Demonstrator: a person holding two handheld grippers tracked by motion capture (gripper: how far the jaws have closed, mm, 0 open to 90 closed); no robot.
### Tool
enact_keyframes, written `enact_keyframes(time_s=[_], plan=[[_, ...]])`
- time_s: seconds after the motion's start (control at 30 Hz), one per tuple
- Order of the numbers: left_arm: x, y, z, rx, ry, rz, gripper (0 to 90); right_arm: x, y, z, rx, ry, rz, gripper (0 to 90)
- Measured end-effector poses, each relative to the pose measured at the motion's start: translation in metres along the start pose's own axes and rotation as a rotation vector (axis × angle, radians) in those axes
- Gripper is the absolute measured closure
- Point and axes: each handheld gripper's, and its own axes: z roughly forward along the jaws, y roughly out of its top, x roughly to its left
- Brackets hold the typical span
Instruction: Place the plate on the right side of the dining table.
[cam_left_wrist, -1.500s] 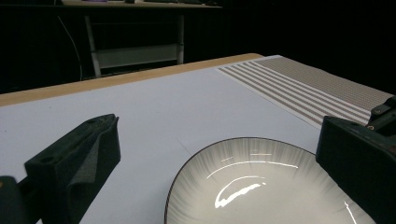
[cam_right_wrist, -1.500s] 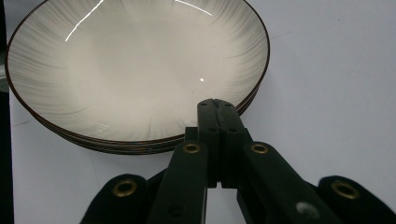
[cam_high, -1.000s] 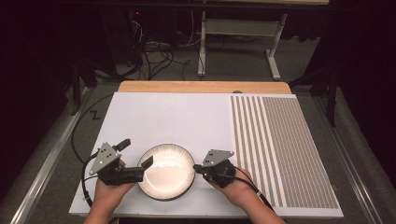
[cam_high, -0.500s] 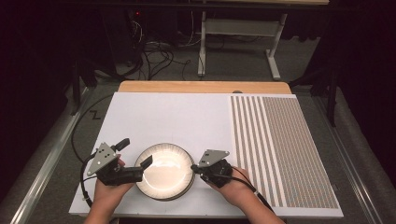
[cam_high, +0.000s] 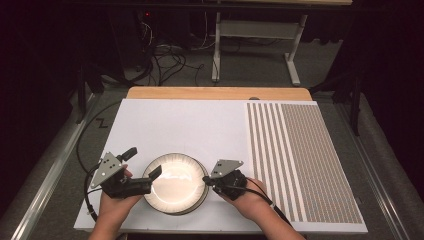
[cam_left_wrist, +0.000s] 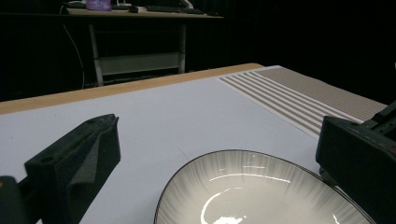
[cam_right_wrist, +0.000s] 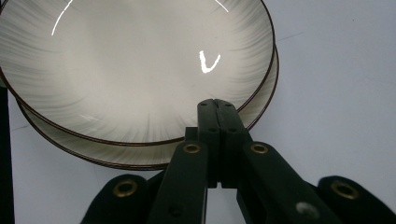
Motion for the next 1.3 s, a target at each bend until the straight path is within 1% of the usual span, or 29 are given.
enact_keyframes(time_s=[0.3,0.47,0.57,0.7,0.83,0.97,1.07,1.3], plan=[[-0.001,0.002,-0.002,-0.010,-0.006,-0.005,0.5,0.007,0.003,0.007,-0.001,0.022,-0.007,90.0],[-0.001,0.005,-0.003,-0.014,-0.007,-0.002,0.5,0.008,0.004,0.009,-0.009,0.029,-0.002,90.0],[-0.001,0.007,-0.003,-0.026,-0.003,-0.006,0.5,0.008,0.004,0.010,-0.010,0.024,-0.002,90.0],[0.000,0.009,-0.004,-0.026,-0.001,-0.005,0.5,0.008,0.004,0.010,-0.015,0.027,-0.002,90.0],[-0.002,0.010,-0.004,-0.034,-0.009,-0.016,0.5,0.008,0.004,0.011,-0.013,0.026,-0.002,90.0],[-0.003,0.012,-0.004,-0.033,-0.012,-0.013,0.5,0.008,0.004,0.011,-0.014,0.022,0.001,90.0],[-0.005,0.014,-0.005,-0.039,-0.011,-0.008,0.5,0.009,0.005,0.012,-0.009,0.035,0.002,90.0],[-0.005,0.017,-0.008,-0.043,-0.013,-0.006,0.5,0.012,0.006,0.015,-0.008,0.042,-0.003,90.0]])
